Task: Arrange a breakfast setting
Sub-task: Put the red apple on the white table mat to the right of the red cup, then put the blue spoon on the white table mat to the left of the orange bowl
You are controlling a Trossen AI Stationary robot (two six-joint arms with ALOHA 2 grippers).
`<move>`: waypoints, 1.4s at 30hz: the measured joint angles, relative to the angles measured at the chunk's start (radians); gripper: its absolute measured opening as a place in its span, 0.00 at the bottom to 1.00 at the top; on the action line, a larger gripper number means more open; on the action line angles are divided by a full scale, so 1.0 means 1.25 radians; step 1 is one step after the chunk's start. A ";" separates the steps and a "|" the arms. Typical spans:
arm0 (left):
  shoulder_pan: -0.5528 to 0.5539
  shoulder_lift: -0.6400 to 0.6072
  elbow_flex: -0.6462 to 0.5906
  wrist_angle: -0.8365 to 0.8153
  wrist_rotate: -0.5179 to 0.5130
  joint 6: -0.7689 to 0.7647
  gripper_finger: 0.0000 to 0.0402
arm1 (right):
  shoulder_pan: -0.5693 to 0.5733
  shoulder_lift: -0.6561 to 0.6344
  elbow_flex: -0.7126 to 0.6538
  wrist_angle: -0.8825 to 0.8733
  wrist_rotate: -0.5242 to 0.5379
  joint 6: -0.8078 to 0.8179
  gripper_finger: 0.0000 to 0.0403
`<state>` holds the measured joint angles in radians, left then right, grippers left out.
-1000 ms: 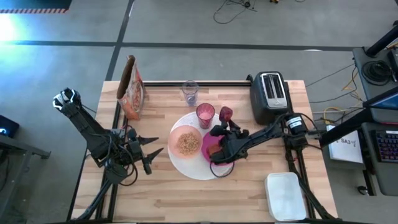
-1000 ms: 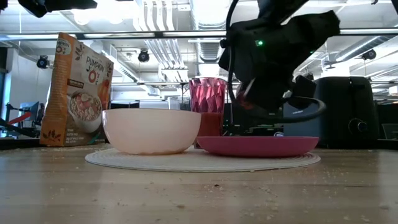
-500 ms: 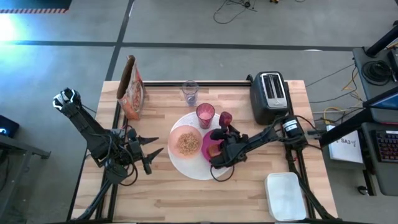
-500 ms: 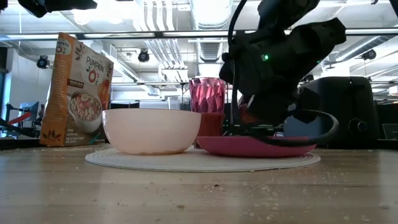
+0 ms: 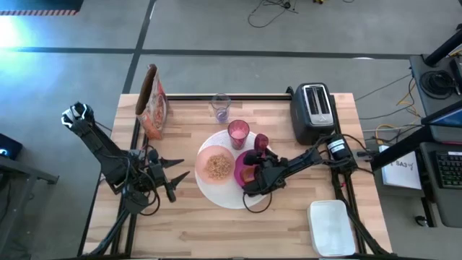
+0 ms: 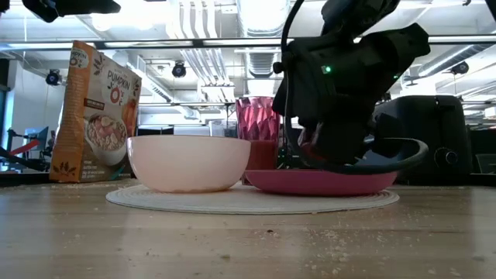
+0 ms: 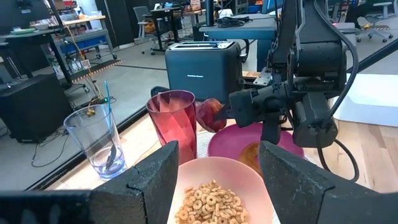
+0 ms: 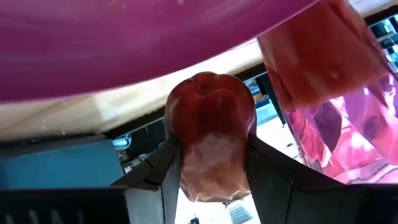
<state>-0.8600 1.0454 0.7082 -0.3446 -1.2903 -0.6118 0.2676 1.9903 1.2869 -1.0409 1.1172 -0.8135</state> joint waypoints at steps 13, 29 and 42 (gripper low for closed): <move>0.000 0.000 0.000 -0.002 0.000 0.000 0.51 | -0.026 -0.002 0.000 0.006 0.000 0.029 0.34; 0.000 0.000 0.000 -0.002 0.000 0.000 0.51 | -0.042 -0.002 0.000 0.055 -0.097 0.108 0.41; 0.000 0.000 0.000 -0.002 0.000 0.000 0.51 | -0.042 -0.005 0.000 0.069 -0.090 0.128 0.47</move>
<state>-0.8601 1.0454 0.7079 -0.3465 -1.2904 -0.6121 0.2151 1.9840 1.2869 -0.9550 1.0044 -0.6529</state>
